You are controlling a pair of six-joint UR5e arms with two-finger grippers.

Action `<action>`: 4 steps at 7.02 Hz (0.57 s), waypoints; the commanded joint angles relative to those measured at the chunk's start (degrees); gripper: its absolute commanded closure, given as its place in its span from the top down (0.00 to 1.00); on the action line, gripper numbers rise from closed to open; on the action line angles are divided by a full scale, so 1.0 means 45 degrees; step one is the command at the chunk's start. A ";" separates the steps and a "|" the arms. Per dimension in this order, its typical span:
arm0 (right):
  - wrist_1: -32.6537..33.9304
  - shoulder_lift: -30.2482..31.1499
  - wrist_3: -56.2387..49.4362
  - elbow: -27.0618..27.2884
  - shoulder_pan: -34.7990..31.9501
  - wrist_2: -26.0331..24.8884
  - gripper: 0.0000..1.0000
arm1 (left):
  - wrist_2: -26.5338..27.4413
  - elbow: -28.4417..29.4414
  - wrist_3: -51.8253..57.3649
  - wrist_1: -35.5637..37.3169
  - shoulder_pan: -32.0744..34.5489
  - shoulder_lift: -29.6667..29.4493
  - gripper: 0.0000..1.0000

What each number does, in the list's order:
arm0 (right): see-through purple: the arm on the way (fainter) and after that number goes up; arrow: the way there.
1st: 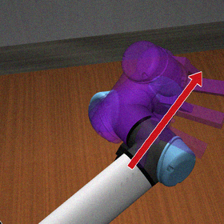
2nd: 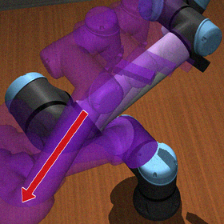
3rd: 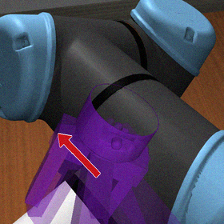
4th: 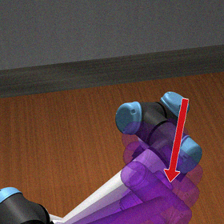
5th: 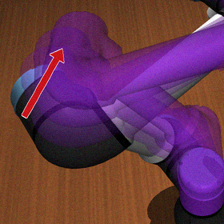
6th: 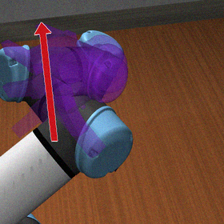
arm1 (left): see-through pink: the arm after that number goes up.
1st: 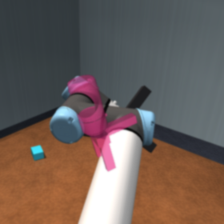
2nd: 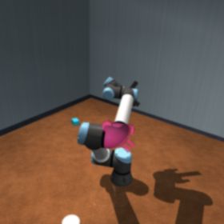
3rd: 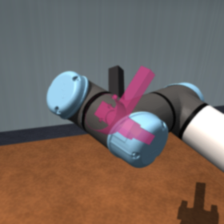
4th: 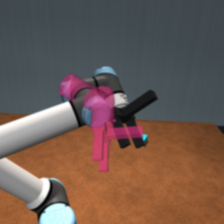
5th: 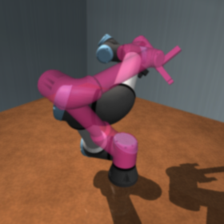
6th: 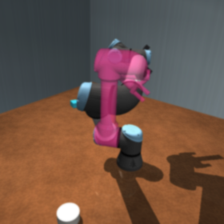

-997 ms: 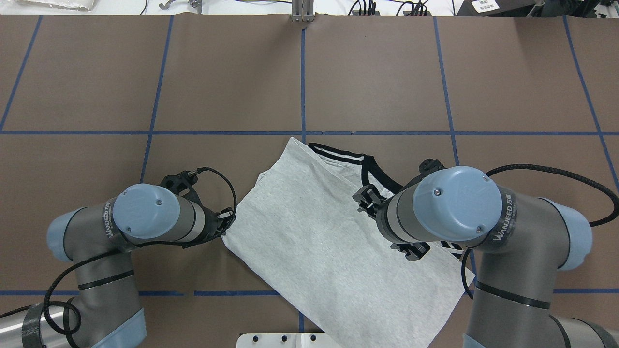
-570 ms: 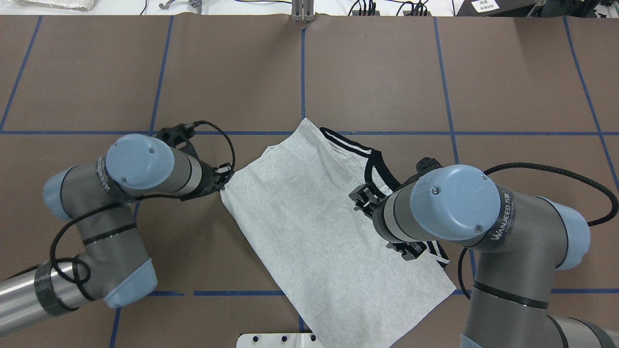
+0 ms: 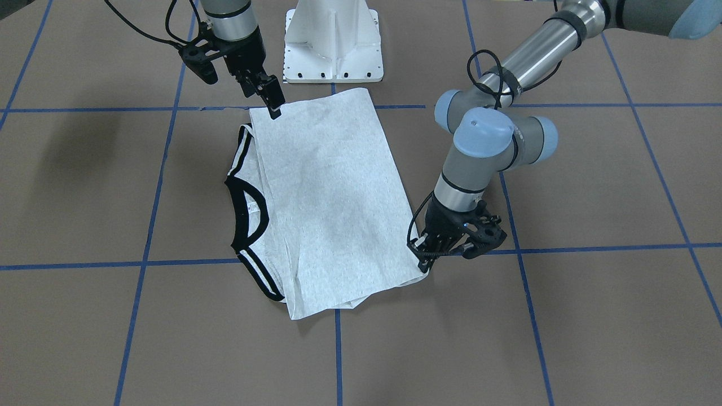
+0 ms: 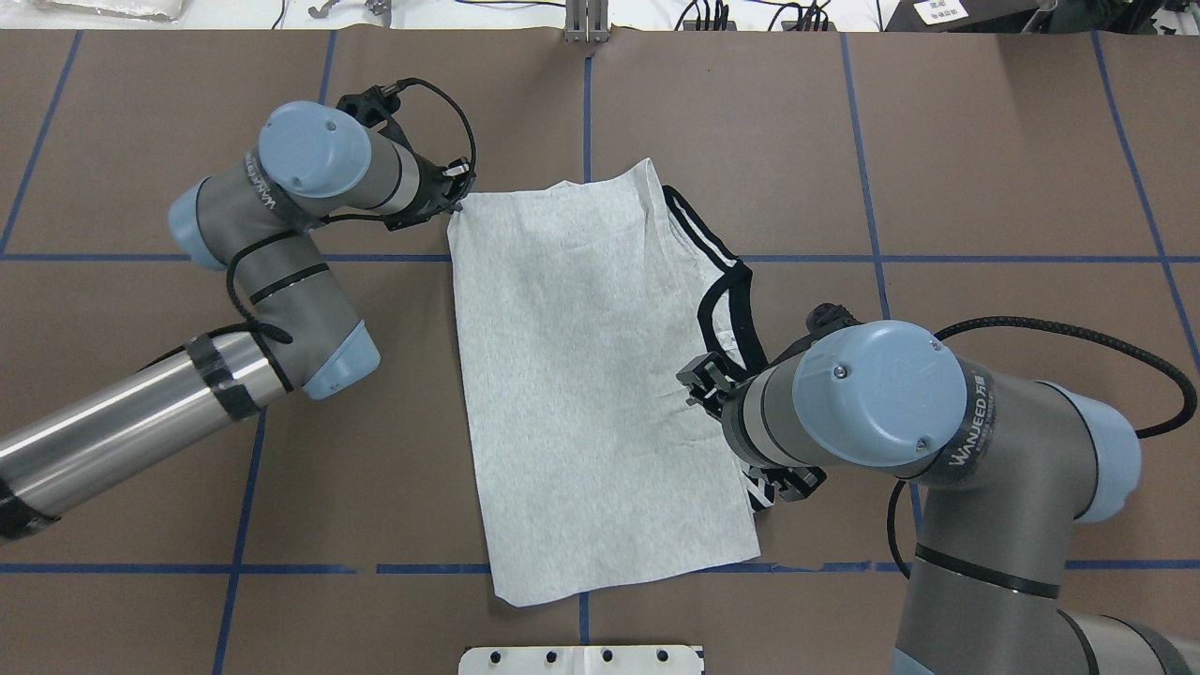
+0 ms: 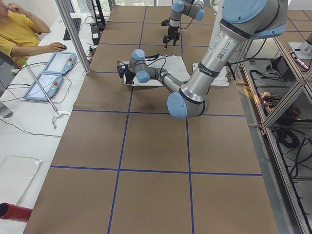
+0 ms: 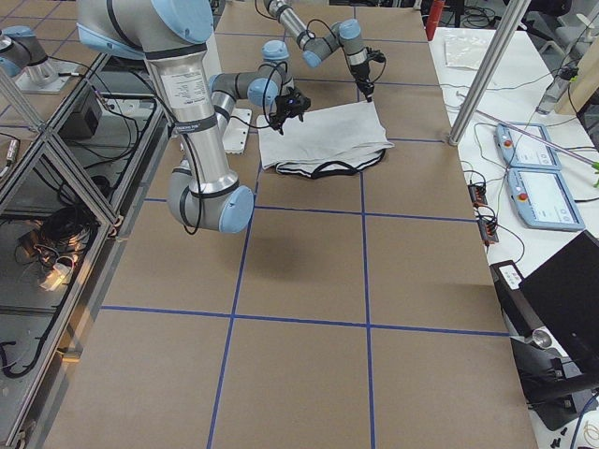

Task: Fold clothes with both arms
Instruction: 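Straighten the shirt with the right gripper while the left gripper moves to its far edge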

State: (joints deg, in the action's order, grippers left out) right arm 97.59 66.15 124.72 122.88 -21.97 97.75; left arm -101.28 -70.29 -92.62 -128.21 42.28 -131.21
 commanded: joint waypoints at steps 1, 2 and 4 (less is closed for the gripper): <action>-0.0007 -0.0071 0.0000 0.0017 0.0000 -0.0470 1.00 | 0.0007 0.1888 0.0073 -0.1235 0.0428 -0.1249 0.00; -0.0026 -0.0090 -0.0020 0.0017 0.0000 -0.0472 1.00 | 0.0007 0.1851 0.0055 -0.1274 0.0429 -0.1175 0.99; -0.0046 -0.0032 0.0019 -0.0080 0.0368 -0.1422 1.00 | -0.0071 0.0010 -0.0004 -0.1255 0.0449 -0.0245 1.00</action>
State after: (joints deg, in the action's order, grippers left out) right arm 97.42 65.83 124.68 122.86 -21.45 94.13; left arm -101.38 -64.97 -92.51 -133.94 44.23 -135.04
